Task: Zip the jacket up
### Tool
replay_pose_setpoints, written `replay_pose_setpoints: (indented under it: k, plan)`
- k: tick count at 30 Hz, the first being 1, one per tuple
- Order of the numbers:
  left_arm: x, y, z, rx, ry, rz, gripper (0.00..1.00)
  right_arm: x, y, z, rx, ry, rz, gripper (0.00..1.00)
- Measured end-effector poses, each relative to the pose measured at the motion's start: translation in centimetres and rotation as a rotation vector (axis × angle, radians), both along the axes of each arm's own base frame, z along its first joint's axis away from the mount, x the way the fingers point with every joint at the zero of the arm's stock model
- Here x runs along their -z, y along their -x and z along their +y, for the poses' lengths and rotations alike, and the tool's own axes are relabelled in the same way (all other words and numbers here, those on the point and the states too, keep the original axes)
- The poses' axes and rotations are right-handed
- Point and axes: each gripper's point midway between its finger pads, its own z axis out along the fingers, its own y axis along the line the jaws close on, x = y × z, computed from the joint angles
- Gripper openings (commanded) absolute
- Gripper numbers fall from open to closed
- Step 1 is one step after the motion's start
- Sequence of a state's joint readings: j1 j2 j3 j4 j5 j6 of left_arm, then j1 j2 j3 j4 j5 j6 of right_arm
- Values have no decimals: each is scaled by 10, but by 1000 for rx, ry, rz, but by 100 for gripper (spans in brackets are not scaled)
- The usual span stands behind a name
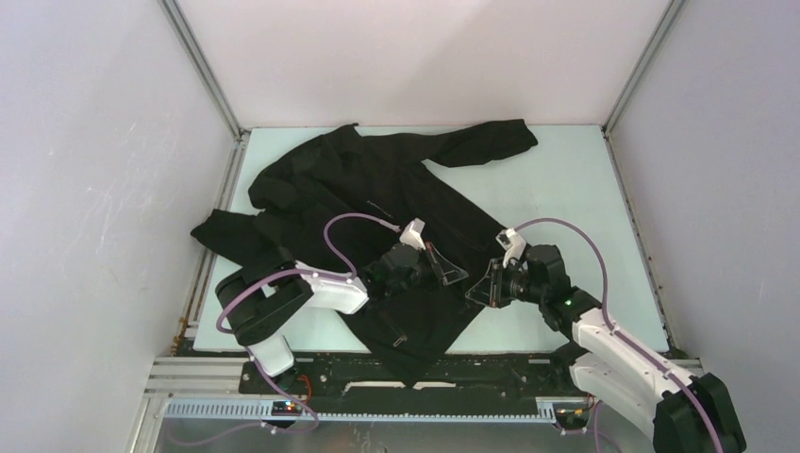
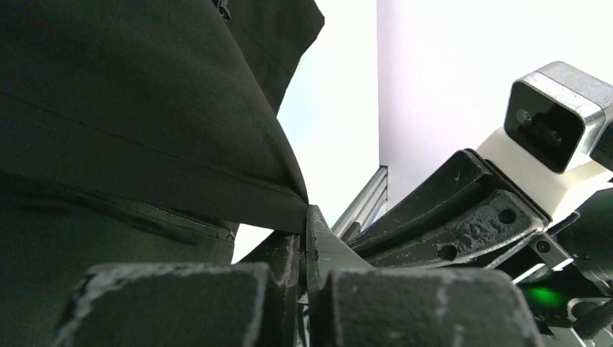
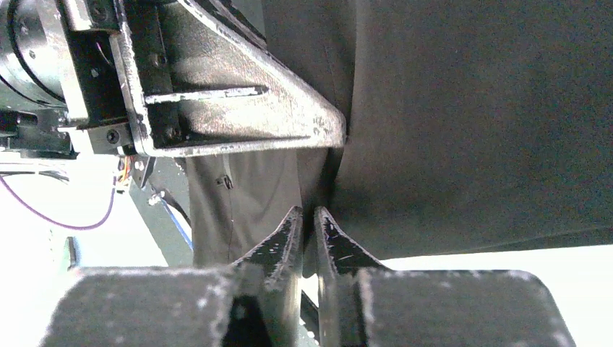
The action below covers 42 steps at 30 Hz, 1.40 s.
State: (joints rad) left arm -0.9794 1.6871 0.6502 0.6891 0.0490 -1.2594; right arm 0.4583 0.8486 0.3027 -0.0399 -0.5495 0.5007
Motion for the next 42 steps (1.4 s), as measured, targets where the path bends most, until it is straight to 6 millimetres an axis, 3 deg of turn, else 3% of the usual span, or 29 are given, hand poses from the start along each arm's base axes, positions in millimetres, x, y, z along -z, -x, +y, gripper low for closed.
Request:
replay_pose_setpoints:
  k: [7,10,16,22,31,37,42]
  plan:
    - [-10,-3,-3,2,17,-67,0,13,1,-21,191,50,95,83]
    - [-19,-3,-7,3,48,-86,0,20,12,-25,221,23,77,95]
    - [-38,-2,-8,-8,148,-95,0,14,22,-15,203,-149,-59,96]
    - [-39,0,-3,-18,167,-87,0,-30,7,-9,251,-324,-163,89]
    - [-46,3,2,-27,175,-98,0,-19,-8,-9,308,-340,-40,79]
    - [-52,3,6,-32,166,-107,0,-33,-8,-7,289,-389,-69,87]
    - [-50,4,7,-28,148,-109,0,-39,-4,-6,253,-395,-101,80]
